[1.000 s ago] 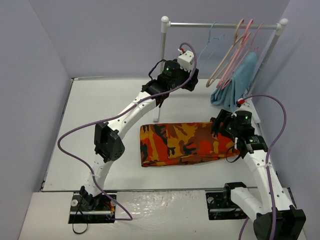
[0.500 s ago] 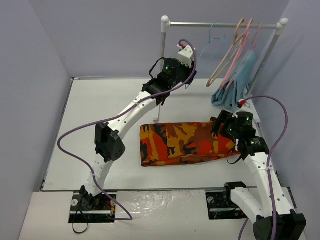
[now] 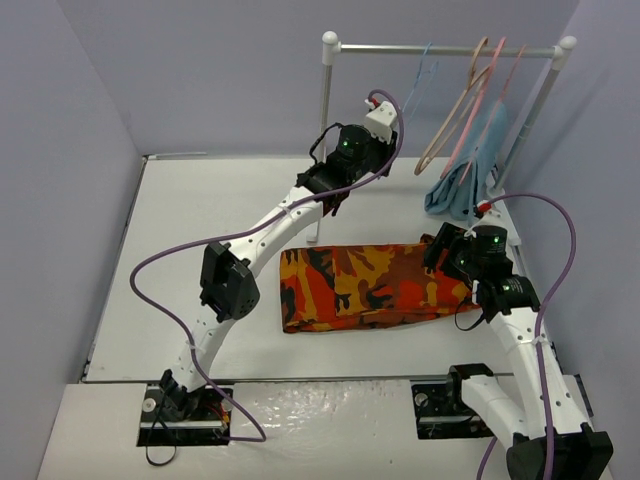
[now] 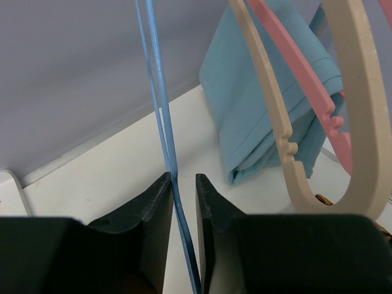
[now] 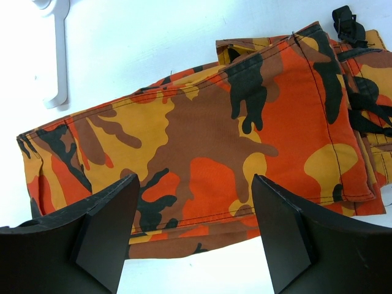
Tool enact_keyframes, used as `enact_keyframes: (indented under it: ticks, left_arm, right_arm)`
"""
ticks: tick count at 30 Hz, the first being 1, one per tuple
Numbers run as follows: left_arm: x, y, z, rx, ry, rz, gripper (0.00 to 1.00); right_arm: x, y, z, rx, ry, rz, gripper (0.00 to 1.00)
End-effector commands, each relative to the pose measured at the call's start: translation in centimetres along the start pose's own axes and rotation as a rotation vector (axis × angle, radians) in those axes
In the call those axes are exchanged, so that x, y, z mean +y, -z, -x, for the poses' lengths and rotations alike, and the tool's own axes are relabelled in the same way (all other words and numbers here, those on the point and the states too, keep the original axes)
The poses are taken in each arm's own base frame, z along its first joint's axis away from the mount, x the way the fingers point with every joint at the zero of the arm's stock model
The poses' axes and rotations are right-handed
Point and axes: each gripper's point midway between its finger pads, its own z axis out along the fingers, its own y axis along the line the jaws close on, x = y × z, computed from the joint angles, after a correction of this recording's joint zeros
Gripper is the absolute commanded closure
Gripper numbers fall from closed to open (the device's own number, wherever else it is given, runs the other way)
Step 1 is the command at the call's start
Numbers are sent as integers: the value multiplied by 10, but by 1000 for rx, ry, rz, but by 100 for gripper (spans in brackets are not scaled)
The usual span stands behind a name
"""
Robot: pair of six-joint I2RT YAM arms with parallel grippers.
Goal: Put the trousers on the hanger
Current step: Grab a hanger with the left arm
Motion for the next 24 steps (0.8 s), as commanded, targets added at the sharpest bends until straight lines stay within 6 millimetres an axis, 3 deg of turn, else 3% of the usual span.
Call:
enact_keyframes:
  ticks: [1,4,9,13,16,24]
  left_arm:
    - [-9,22,86,-209,-2,1,90]
    - [-7,27,93,-223,-7,14,100]
    - [-7,42,124,-295,-16,25,100]
    - [-5,77,164,-366,17,73,100]
    - [-2,95,179,-396,21,97,100]
    - [2,113,180,-376,-13,119,100]
  right_arm:
    - [8,4,10,-35,15,32,29]
    - [8,4,8,-30,15,34,29]
    - [9,4,7,-24,14,40,29]
    - [9,5,8,-30,19,43,28]
    - [10,5,6,-26,22,48,29]
    - [12,3,4,-9,31,61,28]
